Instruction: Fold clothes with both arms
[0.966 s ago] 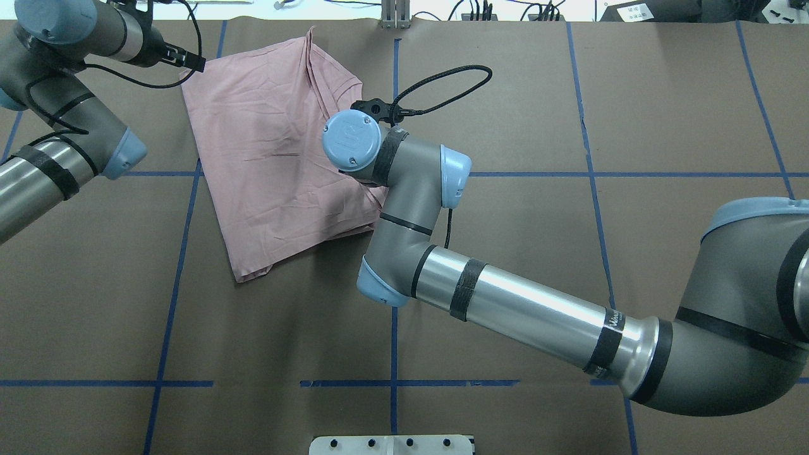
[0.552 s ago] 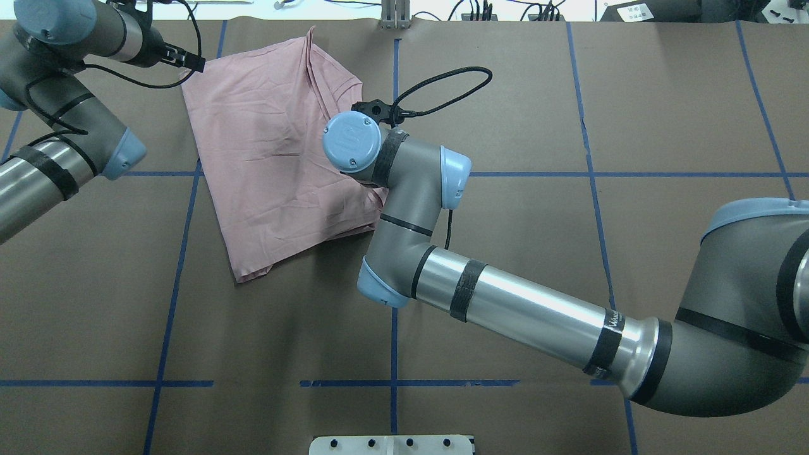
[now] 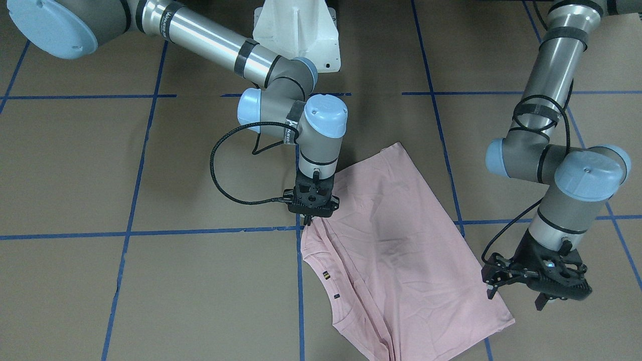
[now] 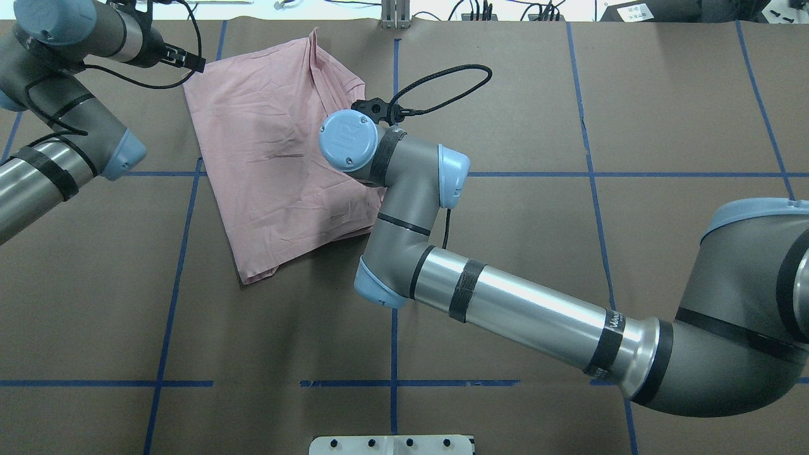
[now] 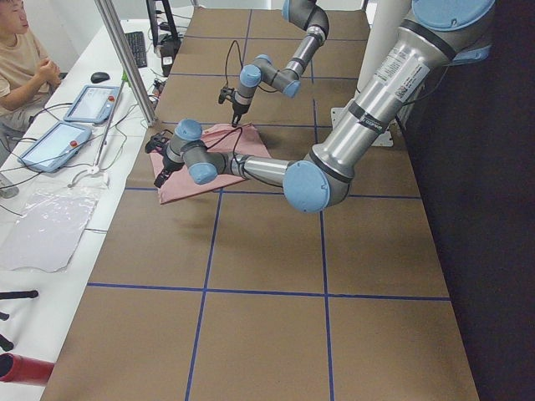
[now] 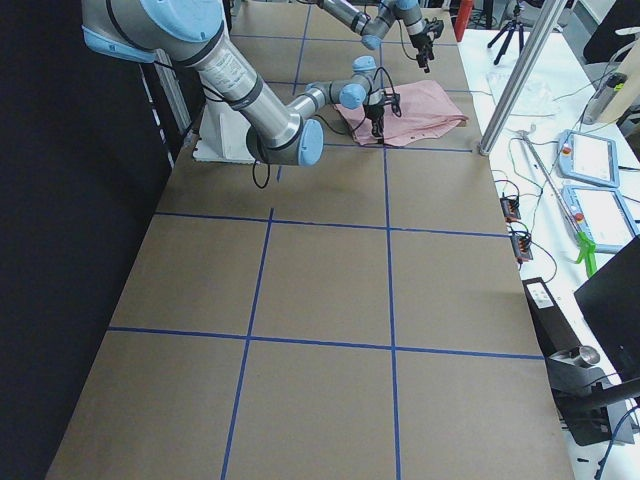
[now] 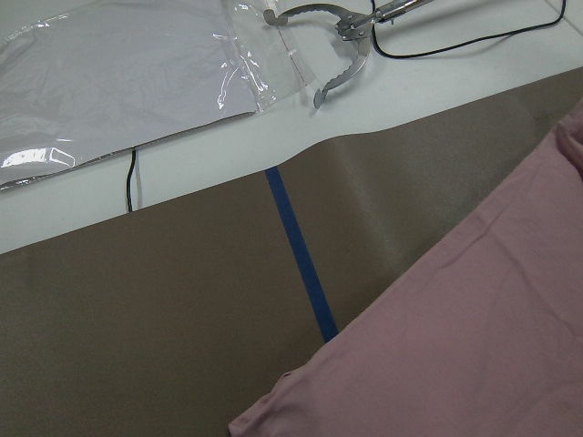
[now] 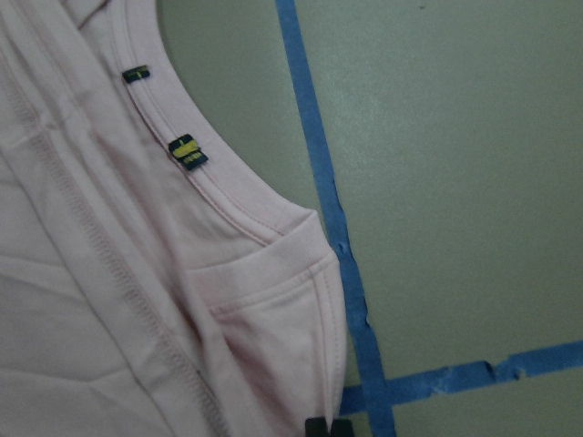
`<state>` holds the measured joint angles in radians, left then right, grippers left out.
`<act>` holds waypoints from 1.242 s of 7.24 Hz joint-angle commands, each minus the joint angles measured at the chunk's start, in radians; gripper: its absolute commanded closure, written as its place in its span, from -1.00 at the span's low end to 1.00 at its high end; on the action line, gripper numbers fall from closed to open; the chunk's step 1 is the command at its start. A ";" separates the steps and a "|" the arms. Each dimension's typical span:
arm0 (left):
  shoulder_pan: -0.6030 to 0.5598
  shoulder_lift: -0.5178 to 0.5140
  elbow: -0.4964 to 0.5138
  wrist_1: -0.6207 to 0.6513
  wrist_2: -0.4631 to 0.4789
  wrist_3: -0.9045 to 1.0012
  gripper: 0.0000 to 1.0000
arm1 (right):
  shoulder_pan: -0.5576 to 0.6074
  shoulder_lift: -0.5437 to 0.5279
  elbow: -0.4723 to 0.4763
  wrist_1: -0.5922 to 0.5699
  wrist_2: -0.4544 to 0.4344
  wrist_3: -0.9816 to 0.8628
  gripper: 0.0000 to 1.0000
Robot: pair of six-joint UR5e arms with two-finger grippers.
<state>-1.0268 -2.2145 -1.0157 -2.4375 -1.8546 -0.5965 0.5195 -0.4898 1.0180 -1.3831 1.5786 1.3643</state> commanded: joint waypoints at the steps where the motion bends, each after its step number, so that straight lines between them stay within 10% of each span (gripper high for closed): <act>1: 0.001 -0.001 -0.001 0.000 0.000 0.000 -1.00 | -0.001 -0.085 0.191 -0.098 0.004 -0.001 1.00; 5: 0.004 -0.002 -0.003 0.000 0.000 0.000 -1.00 | -0.204 -0.520 0.809 -0.217 -0.171 0.072 1.00; 8: 0.005 -0.002 -0.017 0.001 0.000 -0.002 -1.00 | -0.337 -0.605 0.916 -0.248 -0.299 0.156 0.93; 9: 0.005 -0.002 -0.023 0.003 0.000 -0.002 -1.00 | -0.358 -0.627 0.915 -0.248 -0.313 0.156 -0.98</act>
<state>-1.0217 -2.2160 -1.0326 -2.4356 -1.8546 -0.5981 0.1924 -1.0925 1.9250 -1.6282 1.2886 1.5133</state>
